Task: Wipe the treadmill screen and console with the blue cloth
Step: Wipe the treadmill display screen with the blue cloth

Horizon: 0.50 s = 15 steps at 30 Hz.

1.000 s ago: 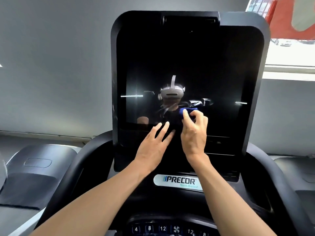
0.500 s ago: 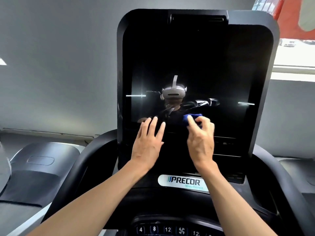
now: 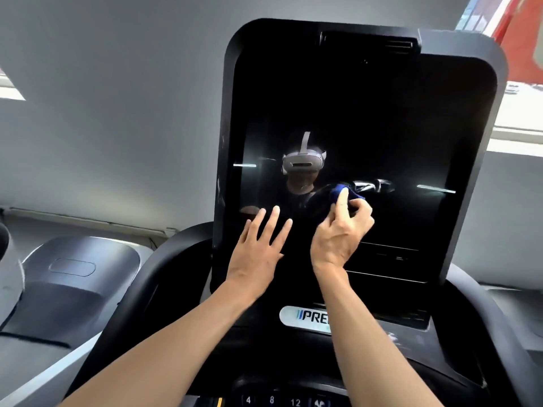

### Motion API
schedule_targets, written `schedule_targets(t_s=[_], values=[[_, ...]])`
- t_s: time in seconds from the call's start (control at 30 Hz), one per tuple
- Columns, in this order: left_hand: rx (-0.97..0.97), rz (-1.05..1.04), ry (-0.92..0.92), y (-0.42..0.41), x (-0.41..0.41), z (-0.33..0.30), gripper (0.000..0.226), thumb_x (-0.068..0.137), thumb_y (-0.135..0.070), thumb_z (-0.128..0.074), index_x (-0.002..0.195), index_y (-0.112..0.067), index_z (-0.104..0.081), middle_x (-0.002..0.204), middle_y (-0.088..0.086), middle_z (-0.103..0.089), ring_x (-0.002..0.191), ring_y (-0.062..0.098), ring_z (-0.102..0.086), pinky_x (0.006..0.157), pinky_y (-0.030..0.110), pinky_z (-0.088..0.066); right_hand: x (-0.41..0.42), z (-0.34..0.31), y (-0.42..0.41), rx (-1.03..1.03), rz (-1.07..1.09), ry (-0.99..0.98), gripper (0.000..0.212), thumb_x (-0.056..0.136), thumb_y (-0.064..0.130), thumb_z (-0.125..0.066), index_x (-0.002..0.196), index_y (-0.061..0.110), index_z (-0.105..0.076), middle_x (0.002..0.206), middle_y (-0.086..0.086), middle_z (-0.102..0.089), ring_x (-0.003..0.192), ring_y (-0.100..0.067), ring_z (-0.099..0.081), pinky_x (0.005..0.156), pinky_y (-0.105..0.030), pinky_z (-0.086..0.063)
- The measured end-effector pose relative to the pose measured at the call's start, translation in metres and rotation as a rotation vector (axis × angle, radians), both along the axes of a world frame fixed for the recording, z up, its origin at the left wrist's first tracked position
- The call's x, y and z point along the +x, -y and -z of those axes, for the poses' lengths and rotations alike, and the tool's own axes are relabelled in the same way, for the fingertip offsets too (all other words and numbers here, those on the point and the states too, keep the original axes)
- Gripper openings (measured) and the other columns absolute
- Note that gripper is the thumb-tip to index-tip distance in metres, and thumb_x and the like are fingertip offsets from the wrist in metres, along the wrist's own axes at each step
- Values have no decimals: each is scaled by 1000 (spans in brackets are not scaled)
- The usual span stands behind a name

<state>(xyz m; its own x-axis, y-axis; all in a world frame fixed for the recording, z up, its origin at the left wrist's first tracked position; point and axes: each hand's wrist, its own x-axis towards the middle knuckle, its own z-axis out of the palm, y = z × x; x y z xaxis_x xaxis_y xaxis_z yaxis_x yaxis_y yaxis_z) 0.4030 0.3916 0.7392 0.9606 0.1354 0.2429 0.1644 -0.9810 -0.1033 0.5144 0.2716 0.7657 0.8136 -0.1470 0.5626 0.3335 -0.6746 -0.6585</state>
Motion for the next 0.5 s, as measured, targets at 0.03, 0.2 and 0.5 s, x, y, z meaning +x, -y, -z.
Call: schedule_targets(t_s=[0.03,0.2,0.5], values=[[-5,0,-6,0,-1,-1,80,102,-44,-51,162,-24,-3,170,13,2,154,37,-5,124,49,-19,-8,6,-7,-102,-92,65,42,94,1,-59,134,15,-63,122,-12,-53,104,-30,-47,83,-34,-51],[-9,89,-22,-17,-4,-4,74,105,-33,-51,163,-25,-5,170,9,4,155,32,-4,124,43,-18,7,8,33,-310,-295,220,42,92,0,-65,130,17,-67,118,-10,-55,100,-28,-49,81,-35,-52],[-58,125,-45,-19,-10,-13,87,96,-8,-58,163,-25,-5,170,5,15,156,29,4,125,38,-17,-6,13,16,-433,-403,265,47,89,0,-67,132,17,-66,119,-9,-56,103,-28,-50,83,-38,-55]])
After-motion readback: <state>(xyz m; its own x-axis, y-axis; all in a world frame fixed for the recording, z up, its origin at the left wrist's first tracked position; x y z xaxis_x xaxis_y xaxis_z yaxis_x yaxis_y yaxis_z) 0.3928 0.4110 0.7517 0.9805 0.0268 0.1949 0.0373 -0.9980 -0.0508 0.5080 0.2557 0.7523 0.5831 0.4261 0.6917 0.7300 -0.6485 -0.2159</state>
